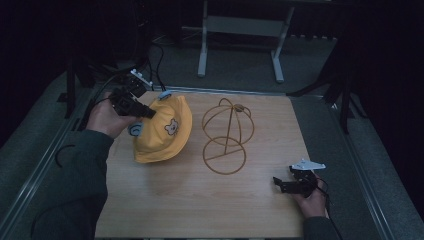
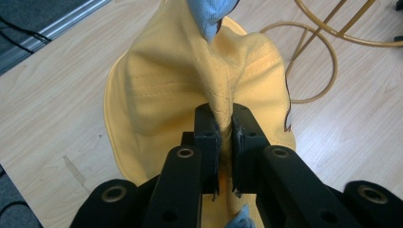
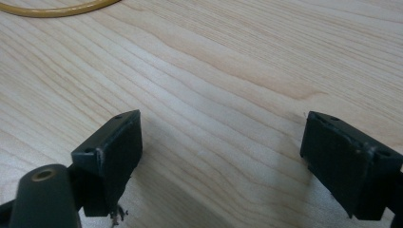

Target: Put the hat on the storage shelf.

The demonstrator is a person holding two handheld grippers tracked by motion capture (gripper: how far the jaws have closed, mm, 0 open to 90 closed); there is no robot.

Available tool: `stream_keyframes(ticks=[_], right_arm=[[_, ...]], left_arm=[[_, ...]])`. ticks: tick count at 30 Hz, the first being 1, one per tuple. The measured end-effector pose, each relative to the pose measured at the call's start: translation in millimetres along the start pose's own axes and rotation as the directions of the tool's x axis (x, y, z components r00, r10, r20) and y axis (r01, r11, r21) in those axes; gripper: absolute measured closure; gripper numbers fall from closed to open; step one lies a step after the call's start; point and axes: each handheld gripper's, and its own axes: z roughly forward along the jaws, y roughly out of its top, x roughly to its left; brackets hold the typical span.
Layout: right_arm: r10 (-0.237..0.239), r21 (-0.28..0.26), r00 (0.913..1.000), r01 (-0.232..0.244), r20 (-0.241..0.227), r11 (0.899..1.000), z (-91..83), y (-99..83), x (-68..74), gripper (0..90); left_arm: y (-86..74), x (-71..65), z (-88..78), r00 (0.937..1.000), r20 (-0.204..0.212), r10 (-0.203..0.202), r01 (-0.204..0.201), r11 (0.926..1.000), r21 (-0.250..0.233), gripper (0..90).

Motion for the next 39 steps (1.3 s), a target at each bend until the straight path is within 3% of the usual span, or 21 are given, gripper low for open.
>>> stream_keyframes(ticks=[13,26,39], right_arm=[[0.0,0.004,1.0,0.0,0.001,1.0,-0.3,0.0,0.1,13.9],[0.001,0.004,1.0,-0.001,0.002,1.0,-0.3,0.0,0.2,13.9],[0.002,0.006,1.0,-0.002,0.001,1.0,-0.5,0.0,0.3,13.9]], left_arm=[[14.4,-3.7,-12.8,1.0,-0.003,0.006,-0.006,0.9981,-0.061,83.0],[29.2,-8.4,-25.7,0.9996,-0.013,0.026,-0.027,0.9963,-0.081,82.9],[35.1,-10.0,-36.5,0.9996,0.006,0.028,-0.027,0.9919,-0.124,83.0]])
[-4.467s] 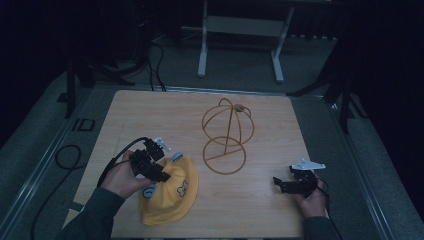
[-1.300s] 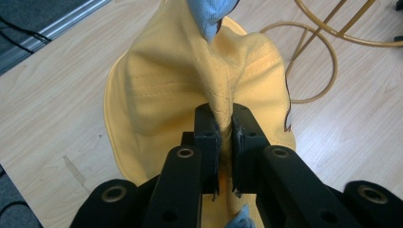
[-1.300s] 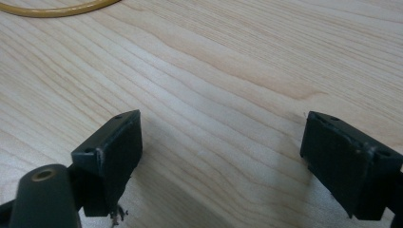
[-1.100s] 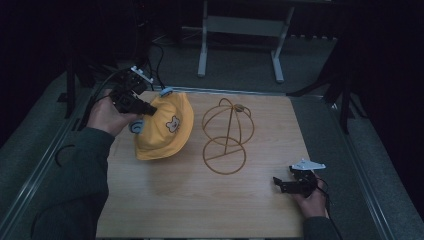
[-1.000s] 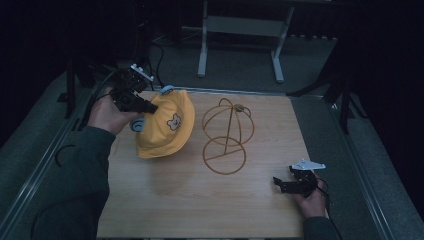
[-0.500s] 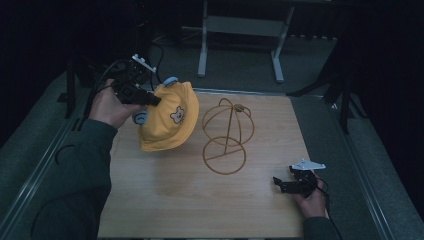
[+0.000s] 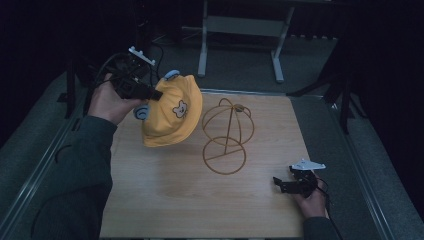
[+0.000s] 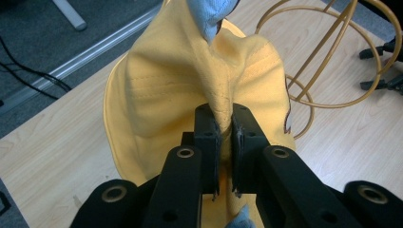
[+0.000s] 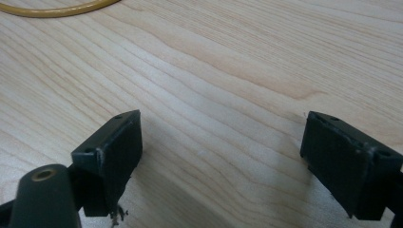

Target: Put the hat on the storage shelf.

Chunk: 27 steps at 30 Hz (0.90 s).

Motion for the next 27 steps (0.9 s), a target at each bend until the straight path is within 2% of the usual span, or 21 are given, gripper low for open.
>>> stream_keyframes(ticks=[8,10,16,22,27], right_arm=[[-0.001,0.0,1.0,0.001,0.0,1.0,0.0,0.0,-0.1,13.9],[-0.001,0.0,1.0,0.001,0.0,1.0,0.0,0.0,-0.1,13.8],[-0.003,-0.001,1.0,0.003,0.0,1.0,0.1,-0.1,-0.2,13.9],[-0.002,-0.001,1.0,0.002,0.0,1.0,0.1,-0.1,-0.1,13.9],[-0.003,-0.001,1.0,0.003,0.0,1.0,0.1,-0.1,-0.2,13.9]], left_arm=[[3.7,-2.2,-3.4,0.9999,0.003,0.011,-0.011,0.9999,-0.006,82.9],[3.8,-1.5,-5.7,0.9998,0.019,0.011,-0.011,0.9998,-0.018,83.0],[4.1,-2.6,-10.7,0.9994,0.027,0.021,-0.02,0.9993,-0.033,82.9],[6.5,-6.9,-16.8,0.999,0.028,0.035,-0.033,0.9983,-0.047,83.0],[8.2,-11.7,-20.1,0.9978,0.045,0.048,-0.045,0.9967,-0.068,82.9]])
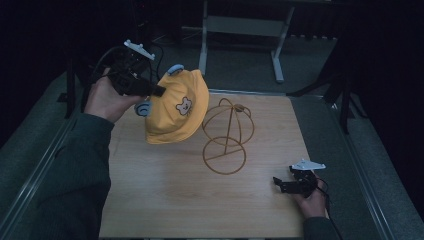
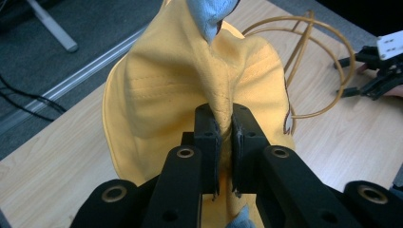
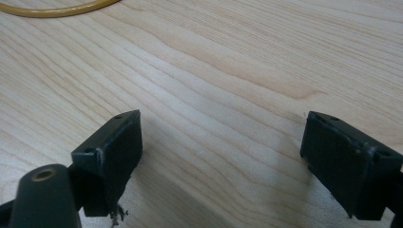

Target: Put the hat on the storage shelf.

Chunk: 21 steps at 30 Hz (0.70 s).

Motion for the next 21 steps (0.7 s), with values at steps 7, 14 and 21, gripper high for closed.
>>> stream_keyframes(ticks=[7,14,21], right_arm=[[-0.002,-0.001,1.0,0.002,0.001,1.0,0.1,0.0,-0.2,13.8],[-0.002,-0.002,1.0,0.002,0.001,1.0,0.1,0.0,-0.2,13.9],[-0.004,-0.002,1.0,0.004,0.001,1.0,0.2,-0.1,-0.3,13.9]], left_arm=[[3.6,-7.8,-2.1,0.9994,0.018,0.028,-0.028,0.9996,-0.007,82.9],[8.2,-15.1,-5.2,0.9981,0.035,0.05,-0.05,0.9986,-0.019,82.9],[14.5,-22.4,-5.2,0.9966,0.043,0.071,-0.07,0.9972,-0.027,83.0]])
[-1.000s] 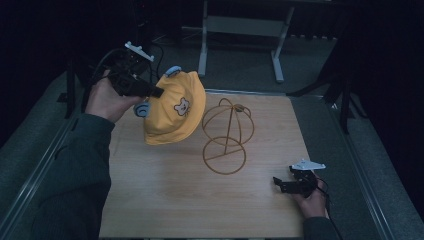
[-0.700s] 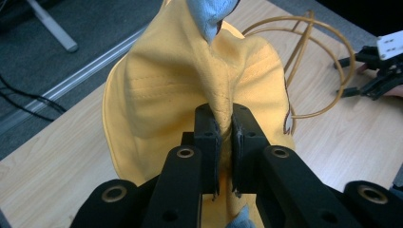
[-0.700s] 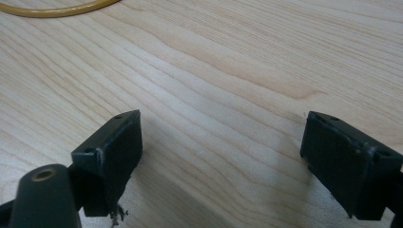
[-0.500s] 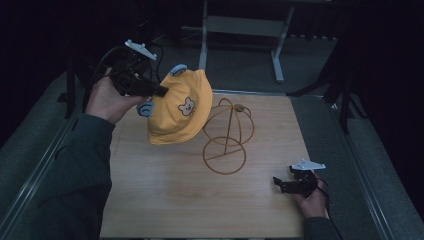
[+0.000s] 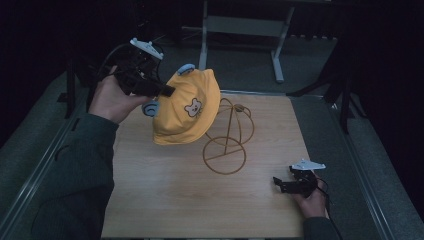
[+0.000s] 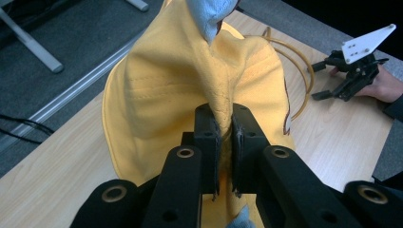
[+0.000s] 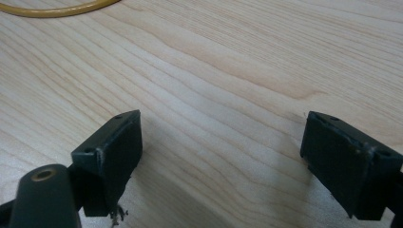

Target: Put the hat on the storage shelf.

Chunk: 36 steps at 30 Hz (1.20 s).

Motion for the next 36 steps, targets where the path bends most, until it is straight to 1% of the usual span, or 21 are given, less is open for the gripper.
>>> stream_keyframes(ticks=[6,17,23,31,36], right_arm=[[0.0,-0.001,1.0,0.0,0.0,1.0,0.1,-0.1,0.0,13.9],[0.001,-0.002,1.0,-0.001,0.0,1.0,0.1,0.0,0.1,13.9],[0.002,-0.002,1.0,-0.002,0.0,1.0,0.1,0.0,0.1,13.8],[0.001,0.0,1.0,-0.001,0.0,1.0,0.0,0.0,0.1,13.9],[0.0,0.0,1.0,0.0,0.0,1.0,0.0,0.0,0.0,13.8]], left_arm=[[5.9,-5.4,3.6,0.9998,0.006,0.018,-0.018,0.9998,0.006,82.9],[14.5,-10.5,12.0,0.9991,0.026,0.034,-0.034,0.9994,0.005,82.9],[22.4,-15.9,16.8,0.9975,0.051,0.05,-0.049,0.9988,-0.005,82.9],[31.3,-22.9,25.8,0.9958,0.06,0.07,-0.07,0.9975,0.007,82.8],[37.1,-26.3,36.1,0.9946,0.068,0.078,-0.08,0.9965,0.024,82.6]])
